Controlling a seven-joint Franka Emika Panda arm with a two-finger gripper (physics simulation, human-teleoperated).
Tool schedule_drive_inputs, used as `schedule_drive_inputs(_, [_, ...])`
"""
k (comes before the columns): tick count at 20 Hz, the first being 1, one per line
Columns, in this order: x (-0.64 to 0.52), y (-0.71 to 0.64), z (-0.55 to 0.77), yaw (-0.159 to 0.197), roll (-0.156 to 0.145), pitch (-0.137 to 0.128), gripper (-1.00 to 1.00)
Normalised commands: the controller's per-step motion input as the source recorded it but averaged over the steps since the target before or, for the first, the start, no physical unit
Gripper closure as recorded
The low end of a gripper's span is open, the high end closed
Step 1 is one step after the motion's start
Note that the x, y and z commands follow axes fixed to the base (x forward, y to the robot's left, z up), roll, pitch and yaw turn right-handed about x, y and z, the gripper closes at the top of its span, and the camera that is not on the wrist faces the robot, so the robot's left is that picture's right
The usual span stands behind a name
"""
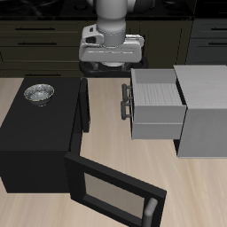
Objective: Close the top and middle drawer of the white cabinet
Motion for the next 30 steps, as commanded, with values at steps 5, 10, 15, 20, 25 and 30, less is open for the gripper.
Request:
schedule_drive_inputs(5, [0.23, -0.16, 0.04, -0.033, -0.036, -0.004, -1.00])
schedule_drive_inputs(10, [0.23, -0.09, -0.03, 0.006, -0.018, 0.017, -1.00])
schedule_drive_inputs(15, [0.05, 0.02, -0.07, 0.093, 0.000, -0.015, -1.00])
schedule_drive_inputs(20, [-0.10, 0.05, -0.14, 0.102, -0.001, -0.006, -1.00])
schedule_drive_inputs(25, [-0.03, -0.03, -0.09, 0.087, -0.041, -0.026, -1.00])
schedule_drive_inputs(30, [0.05, -0.08, -0.18, 0.121, -0.048, 0.020, -1.00])
